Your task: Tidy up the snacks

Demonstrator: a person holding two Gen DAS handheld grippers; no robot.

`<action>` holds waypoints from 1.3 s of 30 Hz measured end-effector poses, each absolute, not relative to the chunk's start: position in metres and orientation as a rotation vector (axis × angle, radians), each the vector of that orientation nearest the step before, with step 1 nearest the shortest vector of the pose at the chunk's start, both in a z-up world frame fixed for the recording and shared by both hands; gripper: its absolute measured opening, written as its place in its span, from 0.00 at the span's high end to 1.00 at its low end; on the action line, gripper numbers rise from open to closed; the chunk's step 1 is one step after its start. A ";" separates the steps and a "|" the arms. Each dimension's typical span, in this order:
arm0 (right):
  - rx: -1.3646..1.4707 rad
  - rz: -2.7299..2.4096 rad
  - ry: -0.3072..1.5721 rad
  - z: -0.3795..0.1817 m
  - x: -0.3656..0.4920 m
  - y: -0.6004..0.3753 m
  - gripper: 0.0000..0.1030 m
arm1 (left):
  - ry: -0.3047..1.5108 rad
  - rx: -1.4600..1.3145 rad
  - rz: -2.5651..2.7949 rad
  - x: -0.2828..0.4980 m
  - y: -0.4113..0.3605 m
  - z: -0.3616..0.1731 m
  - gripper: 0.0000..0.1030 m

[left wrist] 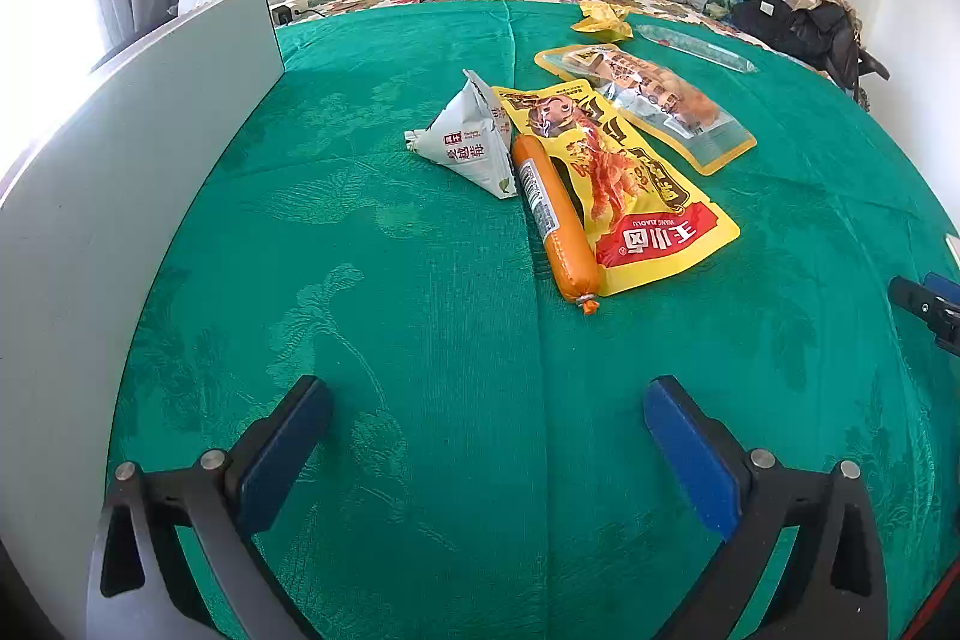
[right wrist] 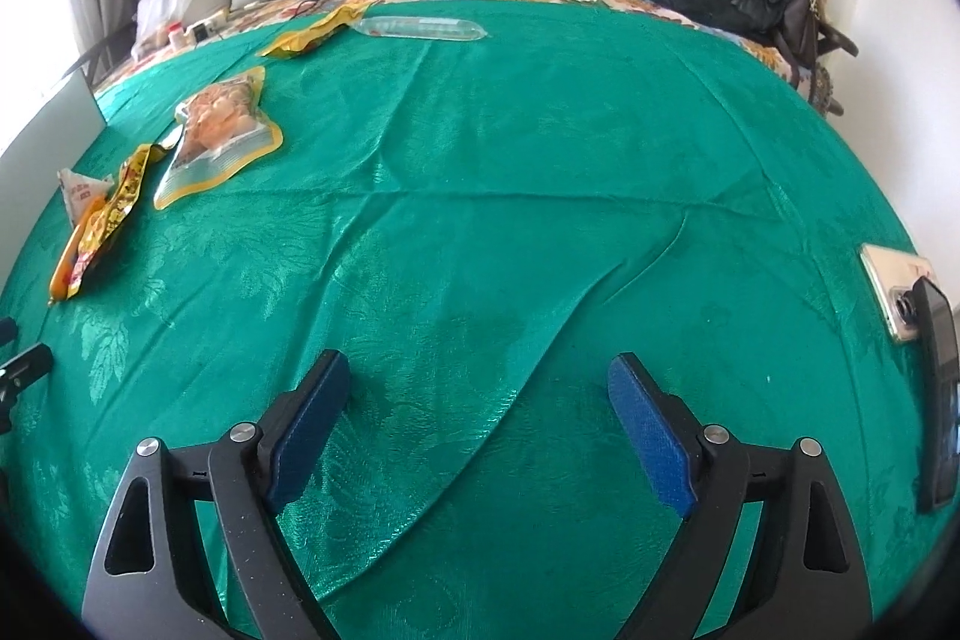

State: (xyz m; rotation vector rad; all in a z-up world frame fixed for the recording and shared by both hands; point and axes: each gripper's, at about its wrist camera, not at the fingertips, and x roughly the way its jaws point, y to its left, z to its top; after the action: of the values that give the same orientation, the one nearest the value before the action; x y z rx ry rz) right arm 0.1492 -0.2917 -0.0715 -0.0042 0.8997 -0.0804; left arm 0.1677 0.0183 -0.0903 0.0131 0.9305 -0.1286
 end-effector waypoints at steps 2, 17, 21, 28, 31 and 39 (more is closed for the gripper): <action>-0.002 -0.080 0.901 -0.072 0.149 -0.292 0.11 | 0.930 0.013 -0.128 0.168 0.018 -0.090 0.00; 0.001 -0.076 0.903 -0.072 0.150 -0.292 0.09 | 0.930 0.013 -0.128 0.167 0.018 -0.090 0.00; 0.001 -0.076 0.903 -0.072 0.150 -0.292 0.09 | 0.930 0.013 -0.128 0.168 0.018 -0.090 0.00; 0.001 -0.076 0.904 -0.072 0.150 -0.292 0.09 | 0.930 0.013 -0.128 0.167 0.018 -0.090 0.00; 0.001 -0.076 0.904 -0.072 0.150 -0.292 0.09 | 0.930 0.013 -0.128 0.167 0.018 -0.090 0.00; 0.001 -0.076 0.904 -0.071 0.150 -0.292 0.09 | 0.930 0.011 -0.128 0.167 0.018 -0.090 0.00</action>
State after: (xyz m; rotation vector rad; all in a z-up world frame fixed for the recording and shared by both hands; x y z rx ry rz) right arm 0.1503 -0.2918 -0.0713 0.0015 0.9040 -0.0757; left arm 0.1673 0.0181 -0.0902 0.0108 0.9304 -0.1279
